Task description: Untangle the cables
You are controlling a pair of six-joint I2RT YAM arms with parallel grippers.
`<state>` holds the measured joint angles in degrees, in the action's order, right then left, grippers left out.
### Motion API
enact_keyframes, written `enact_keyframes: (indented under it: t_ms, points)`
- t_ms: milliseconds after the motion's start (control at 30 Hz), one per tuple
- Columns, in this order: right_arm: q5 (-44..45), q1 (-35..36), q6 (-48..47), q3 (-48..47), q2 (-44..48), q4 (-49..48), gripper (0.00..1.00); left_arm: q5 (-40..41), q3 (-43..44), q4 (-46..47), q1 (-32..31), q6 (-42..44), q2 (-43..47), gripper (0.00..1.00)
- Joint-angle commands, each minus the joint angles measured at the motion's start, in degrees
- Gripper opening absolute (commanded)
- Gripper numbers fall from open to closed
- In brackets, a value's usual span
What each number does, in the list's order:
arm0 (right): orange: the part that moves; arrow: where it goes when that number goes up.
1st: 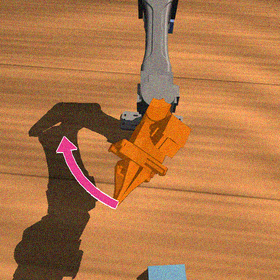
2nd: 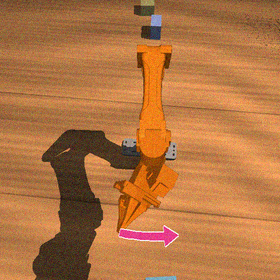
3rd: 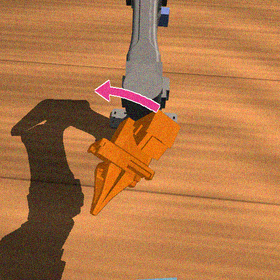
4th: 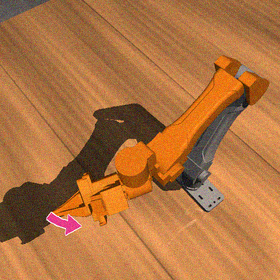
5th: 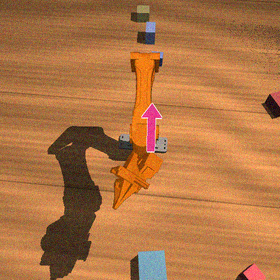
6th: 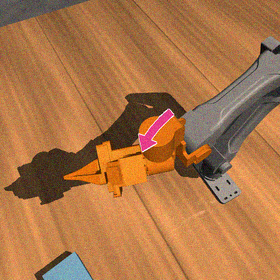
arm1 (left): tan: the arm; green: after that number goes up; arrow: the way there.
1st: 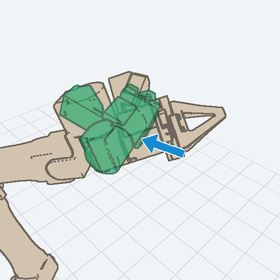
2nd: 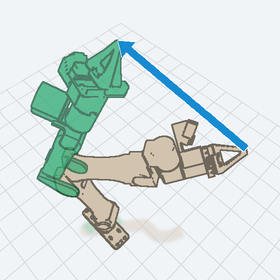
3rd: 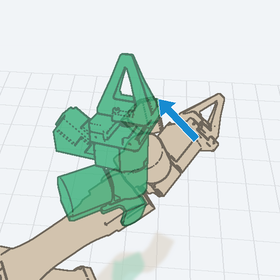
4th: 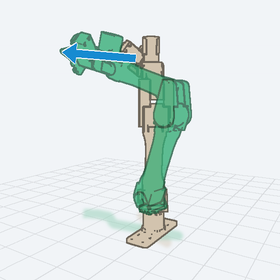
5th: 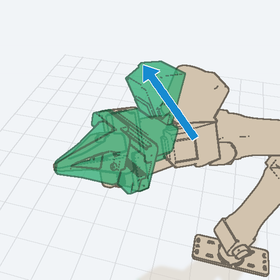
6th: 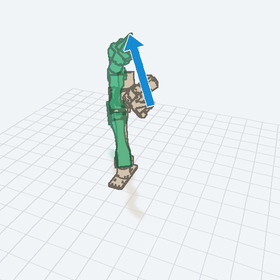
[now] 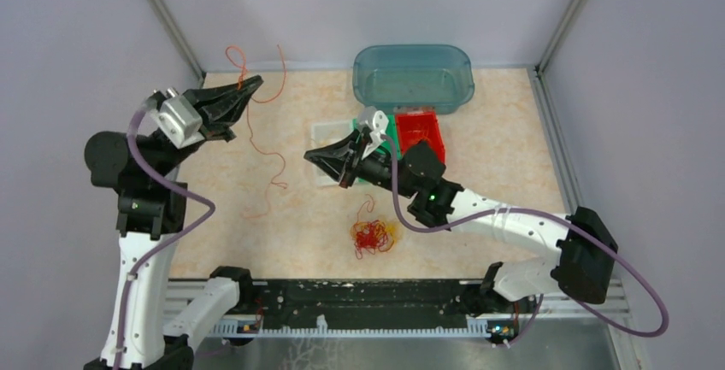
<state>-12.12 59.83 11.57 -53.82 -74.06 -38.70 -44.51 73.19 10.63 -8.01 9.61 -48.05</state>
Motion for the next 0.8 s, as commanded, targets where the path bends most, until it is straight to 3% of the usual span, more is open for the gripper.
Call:
enact_keyframes:
  t_ms: [0, 300, 667, 700, 767]
  points:
    - [0.6, -0.7, 0.4, -4.1, 2.7, 1.6, 0.00, 0.0, -1.2, -7.3, -0.1, -6.3, 0.9, 0.00]
    - [0.7, -1.3, 1.2, -5.9, 2.8, 2.2, 0.00, -2.9, -2.3, -16.7, -0.1, -7.4, -0.5, 0.00]
    - [0.7, -1.6, 1.5, -5.8, 3.9, 3.4, 0.00, -7.6, -7.4, -16.9, -0.1, -12.2, -0.8, 0.00]
    - [-0.6, -1.6, 0.7, -6.7, 3.0, 5.1, 0.03, -7.6, -7.1, -16.6, -0.1, -12.8, -1.1, 0.00]
    - [-3.6, -1.7, -1.4, -8.6, 0.9, 9.1, 0.50, -7.8, -6.2, -15.8, -0.1, -13.2, -1.4, 0.00]
